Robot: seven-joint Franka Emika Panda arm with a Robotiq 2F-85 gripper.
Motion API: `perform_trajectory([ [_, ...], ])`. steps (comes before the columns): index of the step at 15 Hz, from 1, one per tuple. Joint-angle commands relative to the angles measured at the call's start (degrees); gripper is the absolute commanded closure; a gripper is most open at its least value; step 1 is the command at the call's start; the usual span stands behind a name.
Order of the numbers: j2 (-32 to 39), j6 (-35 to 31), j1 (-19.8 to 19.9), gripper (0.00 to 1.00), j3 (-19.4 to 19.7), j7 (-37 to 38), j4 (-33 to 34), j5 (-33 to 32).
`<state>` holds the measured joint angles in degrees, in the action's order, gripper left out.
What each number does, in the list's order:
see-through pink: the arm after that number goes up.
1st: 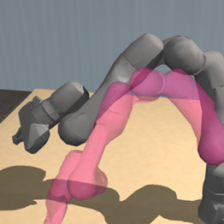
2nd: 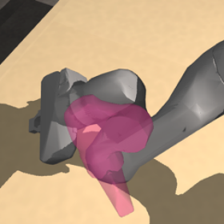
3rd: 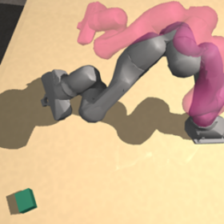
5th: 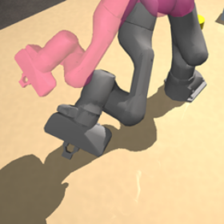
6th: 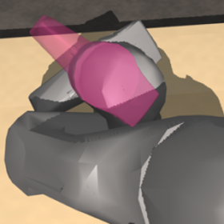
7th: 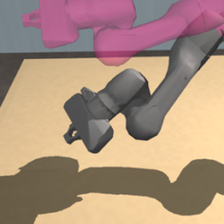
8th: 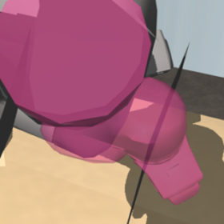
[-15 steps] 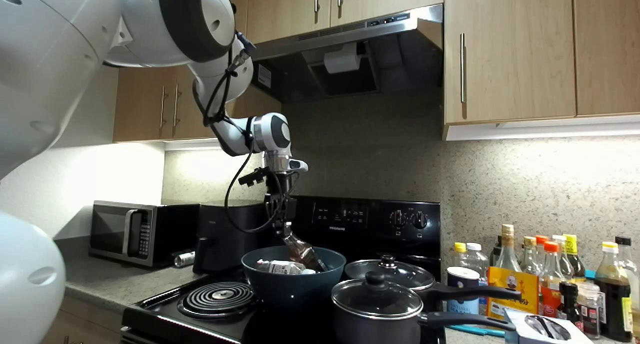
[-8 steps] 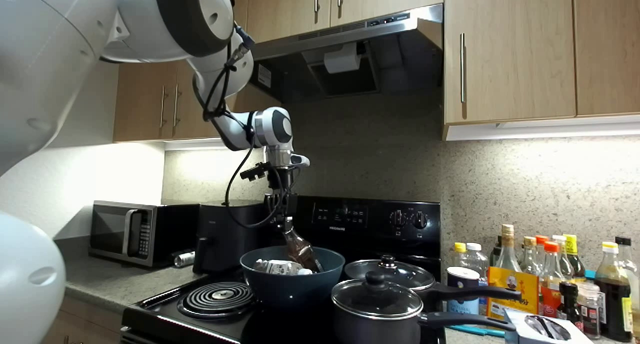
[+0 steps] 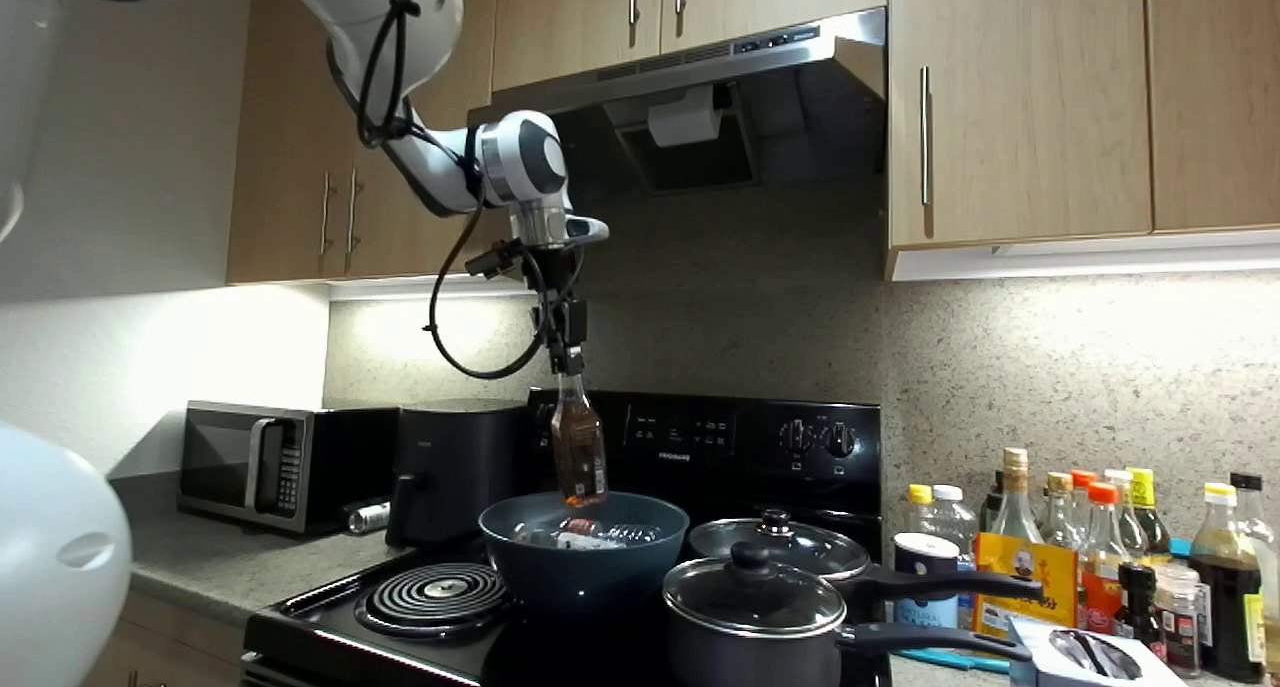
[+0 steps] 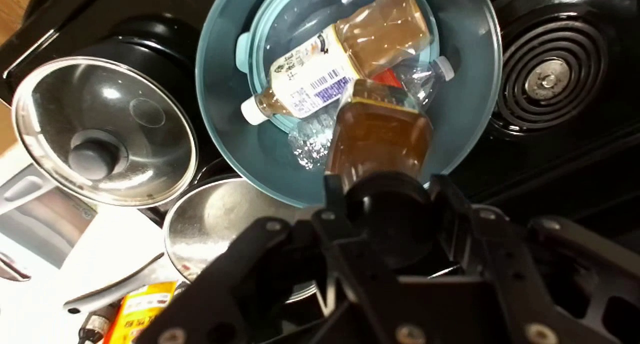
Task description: Remove the bottles from the bowl and put them on the stove
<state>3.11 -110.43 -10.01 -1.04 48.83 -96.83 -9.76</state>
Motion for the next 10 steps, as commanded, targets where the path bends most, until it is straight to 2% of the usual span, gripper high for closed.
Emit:
perform_trajectory([
  [1, -7.6, -2.0, 1.5, 0.80, -1.6, 2.9, -5.9, -1.4],
  [6, -12.3, 0.9, 2.8, 0.80, -3.0, 2.6, -9.9, -0.3],
  [10, -16.5, 5.7, 3.9, 0.80, -3.1, 2.8, -16.0, 3.0],
])
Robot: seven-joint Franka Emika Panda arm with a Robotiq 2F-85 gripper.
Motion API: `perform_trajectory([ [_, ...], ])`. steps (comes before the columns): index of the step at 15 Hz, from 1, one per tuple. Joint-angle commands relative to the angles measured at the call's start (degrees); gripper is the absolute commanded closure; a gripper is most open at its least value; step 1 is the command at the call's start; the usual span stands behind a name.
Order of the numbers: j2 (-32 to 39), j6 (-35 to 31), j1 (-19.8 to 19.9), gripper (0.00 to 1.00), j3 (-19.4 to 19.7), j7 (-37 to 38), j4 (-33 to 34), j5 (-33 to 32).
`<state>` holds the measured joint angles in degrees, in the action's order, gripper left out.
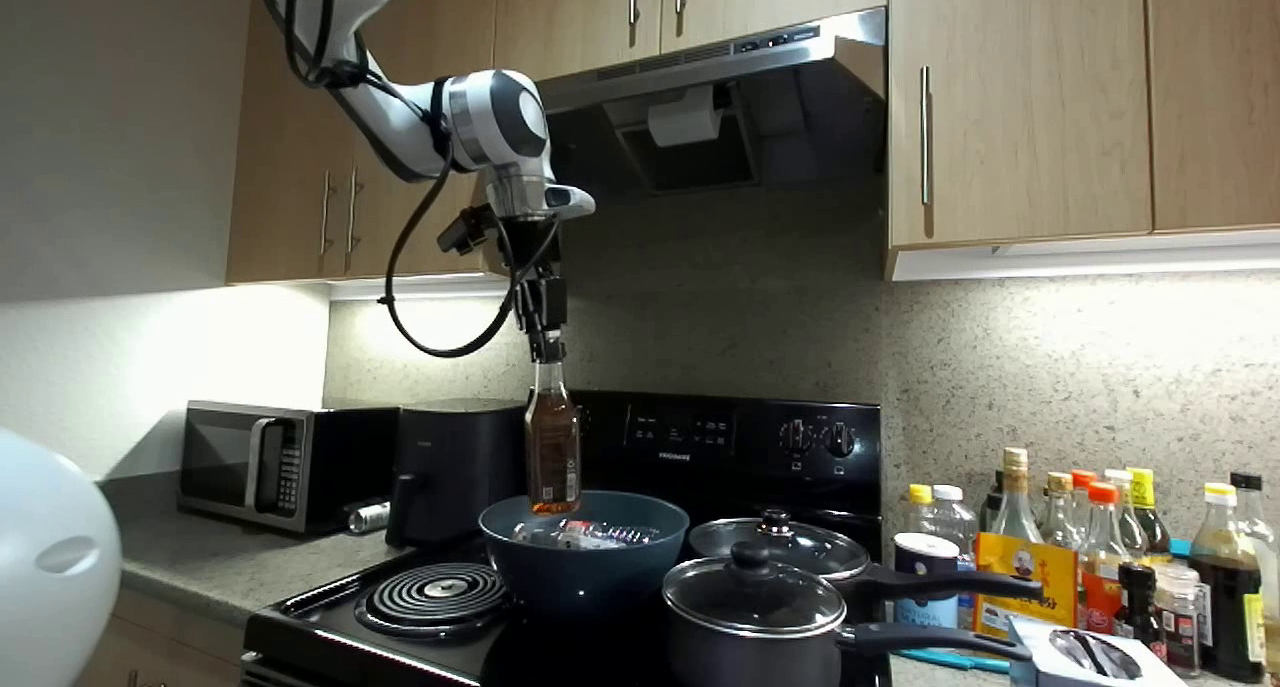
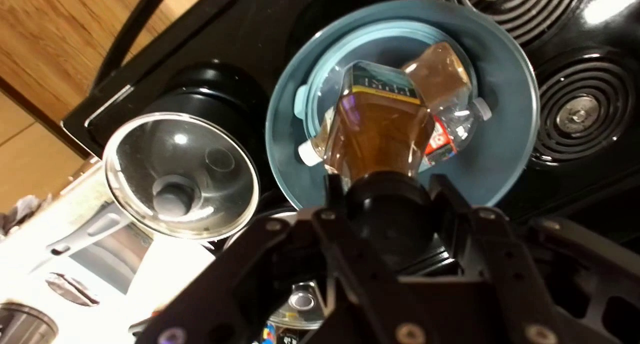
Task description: Remove the bottles from the bowl and put them on the stove
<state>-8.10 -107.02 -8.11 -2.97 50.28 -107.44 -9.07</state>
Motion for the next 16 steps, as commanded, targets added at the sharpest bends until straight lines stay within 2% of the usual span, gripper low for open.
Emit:
perform_trajectory([
  [1, -6.5, 3.0, 2.4, 0.80, -1.2, 1.7, -7.1, 3.3],
  [10, -16.8, 1.8, 6.9, 0.80, -1.0, 9.0, -20.0, 9.1],
  [16, -15.4, -4.3, 11.0, 0.80, -1.0, 14.2, -25.0, 9.6],
])
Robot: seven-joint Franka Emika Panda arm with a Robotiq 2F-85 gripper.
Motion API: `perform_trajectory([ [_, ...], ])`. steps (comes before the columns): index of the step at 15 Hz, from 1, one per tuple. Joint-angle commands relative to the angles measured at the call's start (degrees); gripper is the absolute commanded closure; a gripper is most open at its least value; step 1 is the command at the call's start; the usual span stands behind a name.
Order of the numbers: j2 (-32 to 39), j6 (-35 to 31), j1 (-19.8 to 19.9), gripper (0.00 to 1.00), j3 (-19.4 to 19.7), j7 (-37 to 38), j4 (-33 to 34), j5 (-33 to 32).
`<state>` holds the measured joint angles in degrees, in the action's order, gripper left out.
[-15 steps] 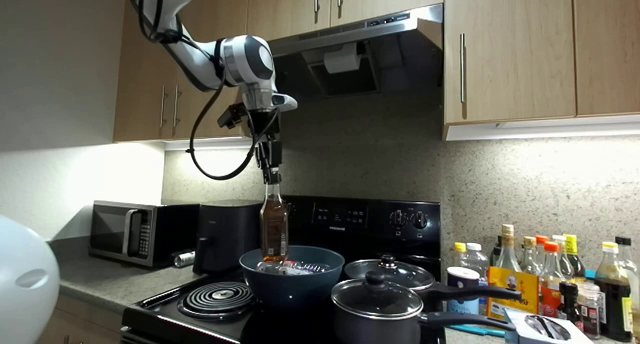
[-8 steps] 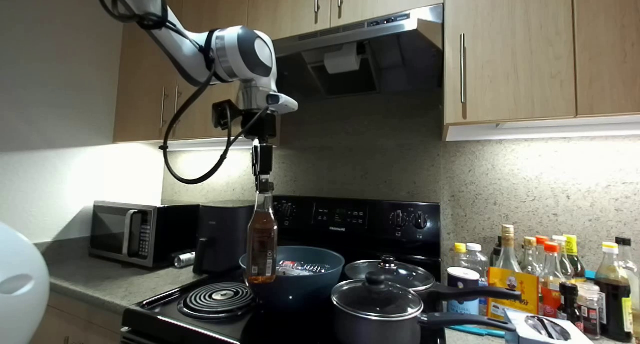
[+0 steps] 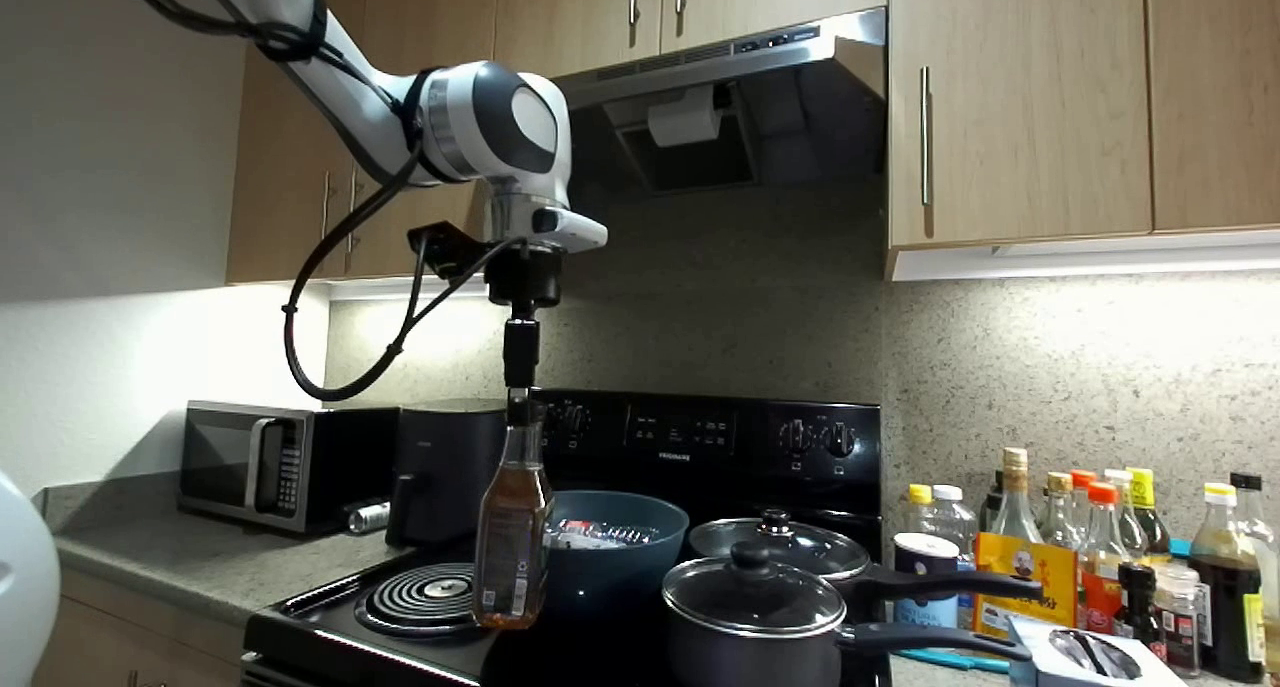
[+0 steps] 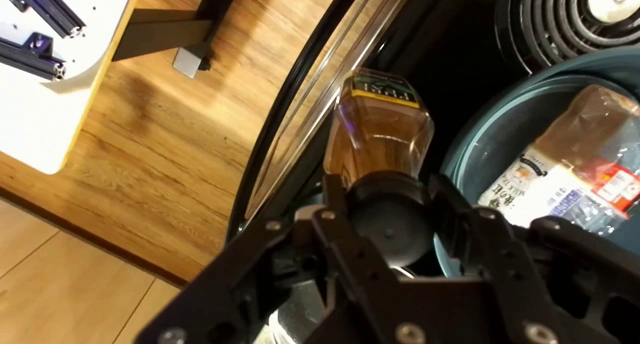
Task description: Remove the bottles from the bowl and put them on the stove
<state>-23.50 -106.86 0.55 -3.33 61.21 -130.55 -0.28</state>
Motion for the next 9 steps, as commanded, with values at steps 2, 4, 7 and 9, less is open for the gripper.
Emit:
perform_trajectory([
  [2, 1.7, -8.3, 3.1, 0.80, -0.6, 4.5, -2.4, 0.7],
  [4, 4.6, -11.6, 3.5, 0.80, -0.5, 5.2, -1.8, 0.6],
  [7, 7.9, -12.1, 3.9, 0.80, -0.3, 6.4, -0.7, -0.2],
  [9, 9.3, -10.9, 3.9, 0.80, 0.0, 7.0, -0.1, -0.7],
])
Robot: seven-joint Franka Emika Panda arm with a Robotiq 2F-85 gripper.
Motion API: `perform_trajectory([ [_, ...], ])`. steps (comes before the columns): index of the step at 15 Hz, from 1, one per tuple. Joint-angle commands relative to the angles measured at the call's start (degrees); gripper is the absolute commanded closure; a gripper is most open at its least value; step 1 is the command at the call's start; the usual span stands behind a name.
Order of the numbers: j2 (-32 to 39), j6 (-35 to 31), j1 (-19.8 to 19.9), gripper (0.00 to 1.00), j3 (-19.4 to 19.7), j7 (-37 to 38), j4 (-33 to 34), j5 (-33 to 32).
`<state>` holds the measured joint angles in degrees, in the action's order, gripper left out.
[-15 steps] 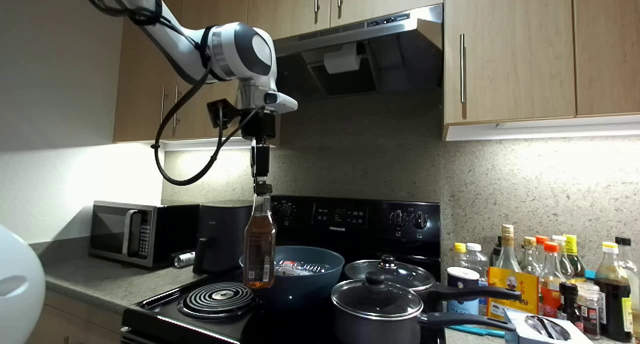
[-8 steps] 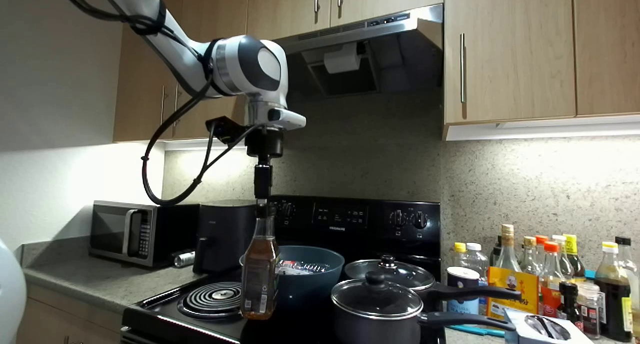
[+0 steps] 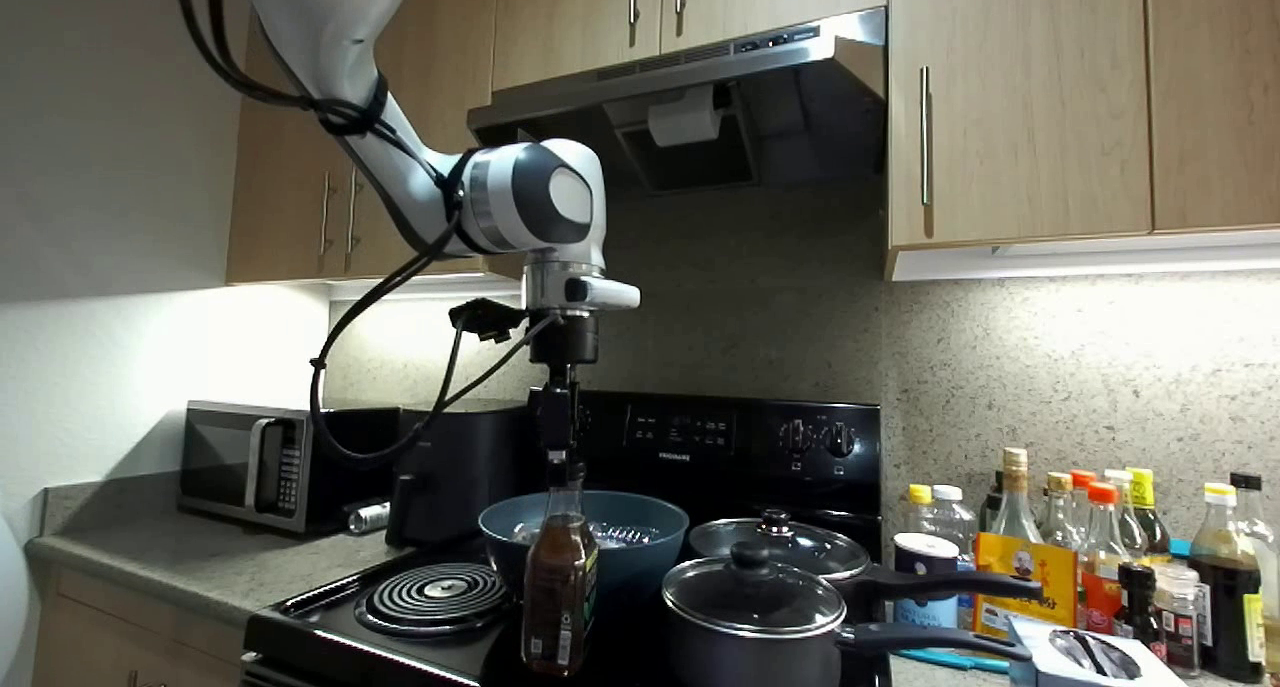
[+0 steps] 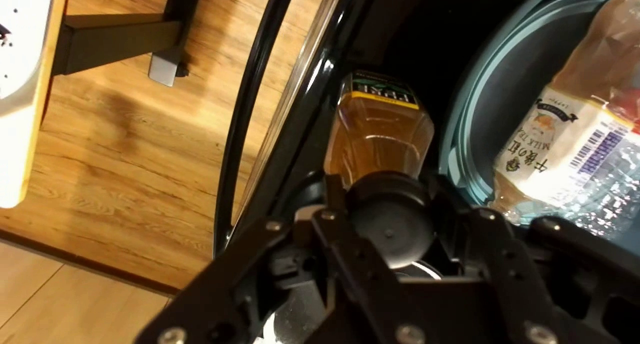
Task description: Remove the bottles from the bowl and put them on the stove
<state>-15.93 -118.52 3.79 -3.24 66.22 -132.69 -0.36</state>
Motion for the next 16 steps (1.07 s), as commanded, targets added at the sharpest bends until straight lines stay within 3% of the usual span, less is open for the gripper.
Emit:
perform_trajectory([
  [1, 2.2, 0.9, 0.7, 0.80, 0.1, 2.4, 2.1, -0.8],
  [10, 3.3, 0.2, 2.1, 0.80, 1.3, 10.2, 2.4, -5.6],
  [13, 4.5, 0.4, 1.5, 0.80, 1.7, 9.2, 3.2, -5.5],
  [14, 4.8, 0.3, 1.2, 0.71, 1.8, 8.5, 3.4, -5.0],
  [15, 5.2, 0.3, 1.0, 0.30, 1.8, 8.1, 3.6, -4.6],
  [16, 5.4, 0.3, 0.8, 0.29, 1.9, 7.6, 3.8, -4.3],
])
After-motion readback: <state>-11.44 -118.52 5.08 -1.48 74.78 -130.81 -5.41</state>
